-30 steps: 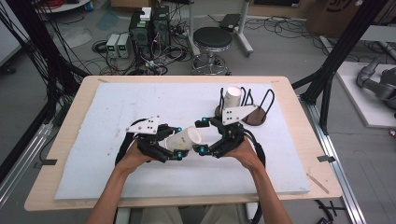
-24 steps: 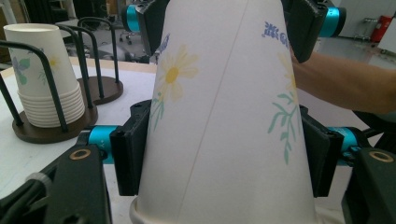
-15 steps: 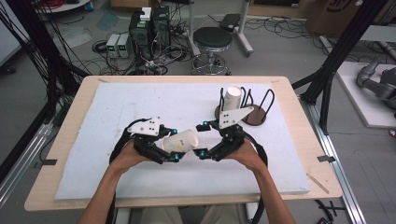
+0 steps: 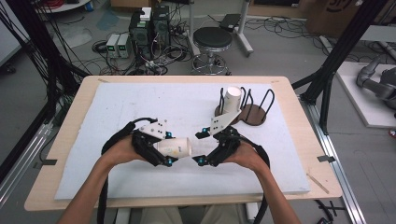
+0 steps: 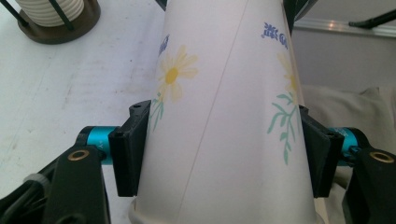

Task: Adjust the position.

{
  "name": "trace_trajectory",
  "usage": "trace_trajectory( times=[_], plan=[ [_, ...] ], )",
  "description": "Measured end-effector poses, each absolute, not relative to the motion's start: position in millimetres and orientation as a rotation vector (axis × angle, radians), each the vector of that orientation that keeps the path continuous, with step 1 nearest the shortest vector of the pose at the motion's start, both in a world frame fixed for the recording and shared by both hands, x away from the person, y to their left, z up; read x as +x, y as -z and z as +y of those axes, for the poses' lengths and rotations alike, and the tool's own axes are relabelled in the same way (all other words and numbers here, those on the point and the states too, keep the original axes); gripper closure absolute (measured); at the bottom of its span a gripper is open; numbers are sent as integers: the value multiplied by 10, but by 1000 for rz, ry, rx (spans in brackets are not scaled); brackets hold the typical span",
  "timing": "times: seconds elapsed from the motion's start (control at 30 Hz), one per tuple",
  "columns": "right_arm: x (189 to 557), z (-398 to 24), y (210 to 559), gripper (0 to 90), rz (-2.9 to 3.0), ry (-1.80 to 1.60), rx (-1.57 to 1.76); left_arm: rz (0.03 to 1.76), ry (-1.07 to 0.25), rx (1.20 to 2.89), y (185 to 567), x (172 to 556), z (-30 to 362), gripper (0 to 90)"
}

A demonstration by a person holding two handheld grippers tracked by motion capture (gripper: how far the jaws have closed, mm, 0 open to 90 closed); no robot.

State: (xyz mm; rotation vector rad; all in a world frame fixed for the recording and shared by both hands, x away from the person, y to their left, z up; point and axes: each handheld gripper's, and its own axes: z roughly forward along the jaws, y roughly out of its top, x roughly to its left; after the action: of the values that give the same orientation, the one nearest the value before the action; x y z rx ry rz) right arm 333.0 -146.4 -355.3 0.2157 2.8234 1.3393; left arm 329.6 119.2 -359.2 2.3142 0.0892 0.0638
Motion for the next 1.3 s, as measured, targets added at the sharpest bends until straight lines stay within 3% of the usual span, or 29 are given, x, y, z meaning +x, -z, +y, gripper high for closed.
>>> trace_trajectory(
  times=[0.53, 1.3],
  plan=[
    [3301, -1282, 3520, 162, 2937, -898, 140, 66, -13, 2452, 3543, 3344, 1144, 308],
    [3288, -1102, 3517, 165, 2972, -812, 56, 22, 4, 2487, 3576, 3334, 921, 308]
  ],
)
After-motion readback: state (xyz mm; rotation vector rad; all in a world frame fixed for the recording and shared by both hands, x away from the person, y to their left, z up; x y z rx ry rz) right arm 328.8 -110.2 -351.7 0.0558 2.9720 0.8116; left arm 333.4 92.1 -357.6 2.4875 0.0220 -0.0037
